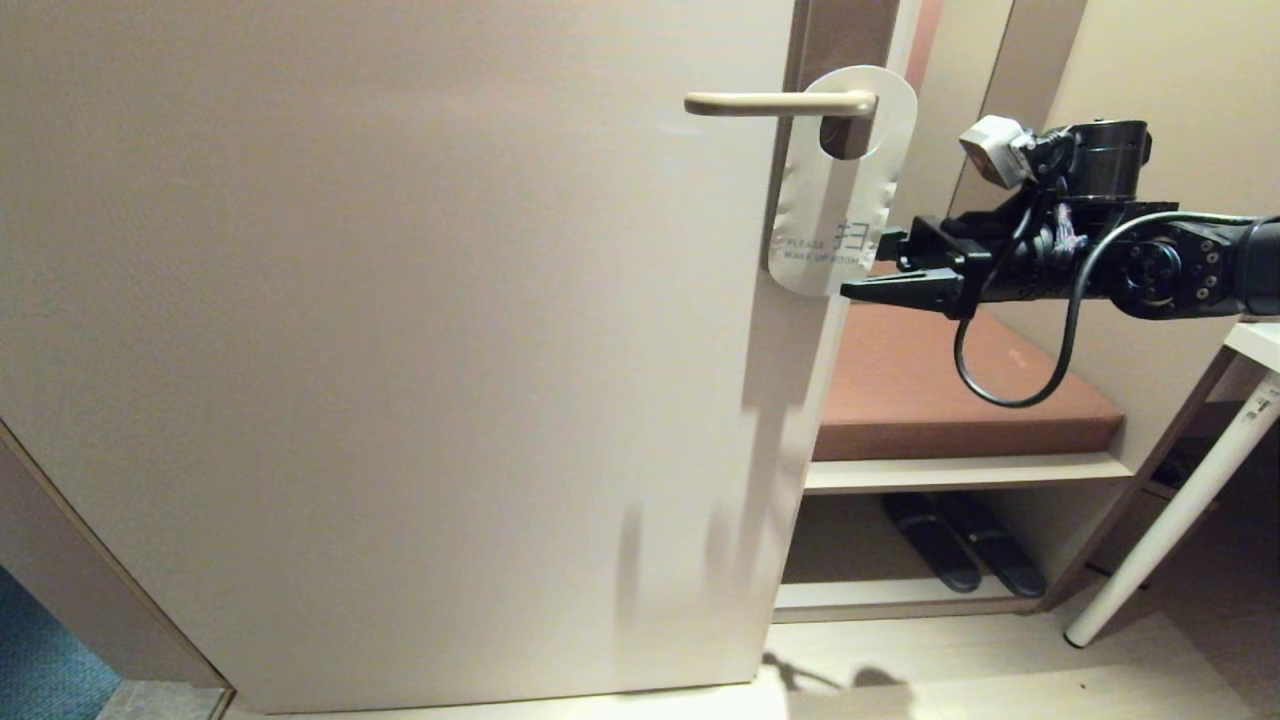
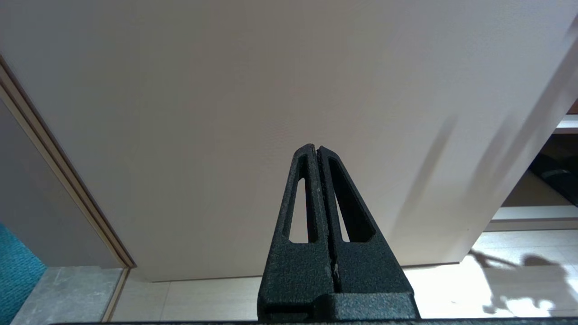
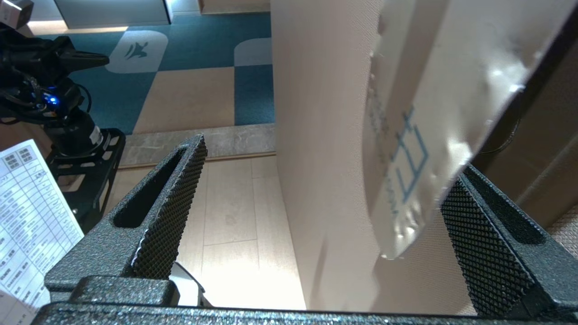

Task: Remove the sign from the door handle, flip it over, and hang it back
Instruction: Take down the sign

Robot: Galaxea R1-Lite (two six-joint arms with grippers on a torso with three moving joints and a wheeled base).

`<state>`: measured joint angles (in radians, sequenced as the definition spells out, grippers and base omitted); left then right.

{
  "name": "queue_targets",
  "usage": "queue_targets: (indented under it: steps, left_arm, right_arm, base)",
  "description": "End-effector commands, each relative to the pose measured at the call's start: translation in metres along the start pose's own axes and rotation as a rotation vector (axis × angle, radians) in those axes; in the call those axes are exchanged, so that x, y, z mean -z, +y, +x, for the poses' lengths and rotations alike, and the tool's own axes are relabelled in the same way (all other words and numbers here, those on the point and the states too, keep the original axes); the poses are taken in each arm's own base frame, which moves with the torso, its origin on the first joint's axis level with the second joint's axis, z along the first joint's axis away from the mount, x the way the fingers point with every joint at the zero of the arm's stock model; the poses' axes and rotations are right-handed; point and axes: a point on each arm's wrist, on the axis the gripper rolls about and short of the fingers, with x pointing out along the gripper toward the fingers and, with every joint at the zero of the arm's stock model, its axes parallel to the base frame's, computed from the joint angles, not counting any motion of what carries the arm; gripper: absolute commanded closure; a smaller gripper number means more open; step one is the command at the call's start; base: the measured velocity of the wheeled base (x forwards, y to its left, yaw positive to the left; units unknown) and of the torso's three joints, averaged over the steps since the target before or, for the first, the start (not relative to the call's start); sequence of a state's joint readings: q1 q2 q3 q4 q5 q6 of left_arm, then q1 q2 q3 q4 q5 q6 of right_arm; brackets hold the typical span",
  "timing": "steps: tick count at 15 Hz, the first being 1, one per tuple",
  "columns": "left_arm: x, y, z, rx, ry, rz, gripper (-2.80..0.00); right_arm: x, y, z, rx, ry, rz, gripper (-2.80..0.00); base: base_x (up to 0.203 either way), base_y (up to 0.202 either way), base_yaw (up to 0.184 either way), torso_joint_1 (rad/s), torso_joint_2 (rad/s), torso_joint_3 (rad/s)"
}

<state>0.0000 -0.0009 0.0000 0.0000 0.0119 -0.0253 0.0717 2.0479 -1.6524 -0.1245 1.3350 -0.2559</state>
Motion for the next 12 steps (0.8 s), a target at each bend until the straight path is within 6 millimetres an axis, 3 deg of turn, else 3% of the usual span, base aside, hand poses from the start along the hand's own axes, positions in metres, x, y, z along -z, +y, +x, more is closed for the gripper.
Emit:
queue_targets:
  steps: [1,12]
  left_arm:
    - [0.000,0.000,0.000,0.000,0.001,-0.001,0.00]
    - [0.000,0.000,0.000,0.000,0.001,-0.001,0.00]
  right_arm:
    - [0.002,-0.003,0.001,-0.008,-0.002,0.001,-2.80]
    - [0.002,-0.020,0.004,-0.007,-0.011,0.041,-2.80]
  base:
    - [0.000,0.000,0.000,0.000,0.00,0.000]
    - [0.000,0.000,0.000,0.000,0.00,0.000]
